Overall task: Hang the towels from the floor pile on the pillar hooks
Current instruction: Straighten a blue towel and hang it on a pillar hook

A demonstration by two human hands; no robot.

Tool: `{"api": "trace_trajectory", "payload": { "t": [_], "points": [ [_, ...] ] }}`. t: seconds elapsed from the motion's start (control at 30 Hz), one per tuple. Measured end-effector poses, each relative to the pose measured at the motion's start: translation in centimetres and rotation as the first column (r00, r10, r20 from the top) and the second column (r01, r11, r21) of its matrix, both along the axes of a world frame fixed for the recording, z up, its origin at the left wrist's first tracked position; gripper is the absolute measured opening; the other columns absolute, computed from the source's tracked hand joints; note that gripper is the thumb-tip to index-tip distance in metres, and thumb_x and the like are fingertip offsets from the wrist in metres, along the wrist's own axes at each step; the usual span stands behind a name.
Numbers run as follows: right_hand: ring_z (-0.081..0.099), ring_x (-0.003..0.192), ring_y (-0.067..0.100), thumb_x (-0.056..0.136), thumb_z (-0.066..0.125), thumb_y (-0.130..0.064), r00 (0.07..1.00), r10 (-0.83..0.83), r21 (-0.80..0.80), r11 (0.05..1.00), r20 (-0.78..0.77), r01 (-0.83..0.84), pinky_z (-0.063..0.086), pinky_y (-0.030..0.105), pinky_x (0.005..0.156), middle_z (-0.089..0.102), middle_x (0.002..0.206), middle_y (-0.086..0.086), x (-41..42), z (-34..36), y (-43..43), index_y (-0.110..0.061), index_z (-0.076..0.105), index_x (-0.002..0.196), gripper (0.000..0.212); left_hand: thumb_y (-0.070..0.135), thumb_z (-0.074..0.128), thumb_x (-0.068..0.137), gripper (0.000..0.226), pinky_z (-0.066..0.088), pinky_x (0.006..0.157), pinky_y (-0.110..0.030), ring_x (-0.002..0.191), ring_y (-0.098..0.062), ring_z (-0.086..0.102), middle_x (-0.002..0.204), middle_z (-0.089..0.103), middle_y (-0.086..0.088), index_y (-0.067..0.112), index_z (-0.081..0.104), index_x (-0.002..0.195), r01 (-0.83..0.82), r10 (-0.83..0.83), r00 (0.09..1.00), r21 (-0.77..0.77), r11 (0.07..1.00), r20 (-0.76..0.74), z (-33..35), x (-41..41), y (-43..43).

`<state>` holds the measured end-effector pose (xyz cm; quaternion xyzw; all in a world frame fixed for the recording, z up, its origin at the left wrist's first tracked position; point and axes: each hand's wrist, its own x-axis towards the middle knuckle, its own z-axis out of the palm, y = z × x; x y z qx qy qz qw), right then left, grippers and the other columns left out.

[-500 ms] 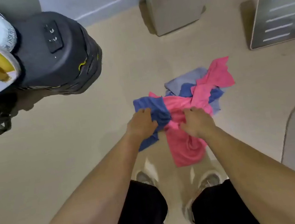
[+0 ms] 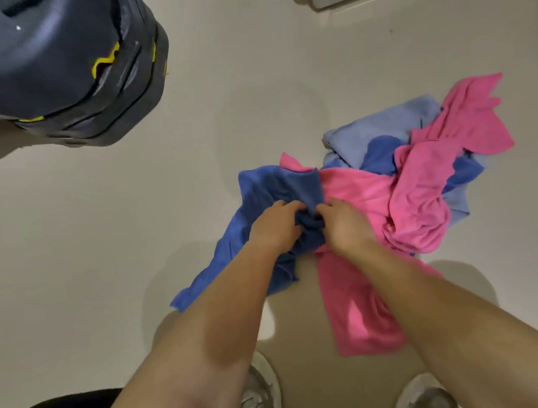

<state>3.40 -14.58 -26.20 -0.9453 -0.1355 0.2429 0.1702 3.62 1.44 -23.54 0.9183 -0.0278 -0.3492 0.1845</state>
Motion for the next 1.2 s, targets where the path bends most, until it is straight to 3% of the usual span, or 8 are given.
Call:
{"api": "trace_trajectory", "payload": {
  "t": [0.2,0.33,0.4,0.63,0.73,0.83,1.03,1.2],
  "points": [
    [0.054,0.070,0.017,0.069,0.056,0.007,0.998,-0.010,0.307,0.951,-0.059,0.027,0.036,0.029,0.062,0.057,0.081,-0.006,2.4,10.4,-0.2,-0.019,0.055,0.078,0.027,0.015,0.049,0.098,0.047,0.049,0.081,-0.036,0.101,-0.021,0.057,0.122,0.052,0.000,0.028,0.046,0.143,-0.072,0.087,0.987,-0.107,0.992,0.134,9.6,1.7,0.2],
    [0.058,0.074,0.004,0.064,0.054,0.014,0.992,-0.119,0.494,0.860,-0.044,0.125,0.045,0.022,0.065,0.064,0.079,-0.009,3.8,17.2,-0.1,-0.014,0.065,0.083,0.036,0.021,0.057,0.093,0.009,0.049,0.076,-0.038,0.093,-0.024,0.058,0.105,0.054,-0.002,0.020,0.061,0.101,-0.070,0.106,0.978,-0.196,0.978,0.181,14.6,3.2,-0.2],
    [0.058,0.074,0.019,0.065,0.057,0.011,0.978,-0.205,0.485,0.854,-0.025,0.191,0.046,0.033,0.064,0.064,0.078,0.002,4.2,20.5,-0.5,-0.011,0.061,0.084,0.029,0.021,0.062,0.090,0.006,0.048,0.079,-0.038,0.088,-0.024,0.058,0.100,0.055,-0.007,0.017,0.068,0.089,-0.128,0.172,0.969,-0.236,0.963,0.176,17.4,3.6,-0.1],
    [0.052,0.062,0.003,0.070,0.058,0.007,0.930,-0.344,0.380,0.849,-0.132,0.368,0.035,0.012,0.053,0.058,0.065,-0.012,3.7,41.2,-2.5,-0.033,0.055,0.069,0.039,0.030,0.073,0.073,0.012,0.052,0.076,-0.035,0.081,-0.018,0.063,0.085,0.067,0.003,0.020,0.066,0.074,-0.305,0.373,0.918,-0.368,0.878,0.131,38.8,2.7,1.5],
    [0.055,0.064,0.009,0.070,0.060,0.006,0.927,-0.340,0.380,0.846,-0.156,0.374,0.042,0.025,0.059,0.060,0.068,-0.010,3.0,53.0,-3.0,-0.030,0.058,0.073,0.036,0.017,0.071,0.062,0.016,0.055,0.075,-0.033,0.085,-0.013,0.067,0.091,0.074,0.010,0.019,0.057,0.068,-0.342,0.399,0.914,-0.390,0.855,0.071,51.0,1.7,2.2],
    [0.052,0.062,0.011,0.074,0.065,0.003,0.926,-0.325,0.403,0.834,-0.193,0.377,0.044,0.030,0.060,0.062,0.068,-0.003,2.0,65.3,-3.2,-0.025,0.061,0.072,0.029,0.021,0.062,0.055,0.015,0.045,0.059,-0.029,0.063,-0.012,0.055,0.067,0.065,0.007,0.020,0.048,0.060,-0.308,0.389,0.914,-0.427,0.850,0.114,62.8,0.1,1.9],
    [0.044,0.056,0.006,0.075,0.083,-0.027,0.933,-0.324,0.428,0.829,-0.154,0.359,0.034,0.021,0.052,0.055,0.062,-0.005,1.0,83.3,-4.5,-0.014,0.066,0.070,0.023,0.022,0.072,0.074,0.020,0.041,0.057,-0.031,0.061,-0.013,0.052,0.067,0.060,0.006,0.024,0.053,0.080,-0.386,0.510,0.835,-0.440,0.811,0.207,79.4,-2.0,1.7],
    [0.058,0.078,-0.007,0.077,0.081,-0.015,0.961,-0.237,0.531,0.801,-0.140,0.275,0.039,0.008,0.072,0.067,0.084,-0.010,2.1,90.9,-5.5,-0.017,0.061,0.065,0.024,0.027,0.066,0.084,0.010,0.051,0.067,-0.032,0.077,-0.011,0.062,0.078,0.068,0.012,0.033,0.068,0.091,-0.261,0.420,0.829,-0.409,0.874,0.370,85.4,-1.6,2.4]
  ]
}}
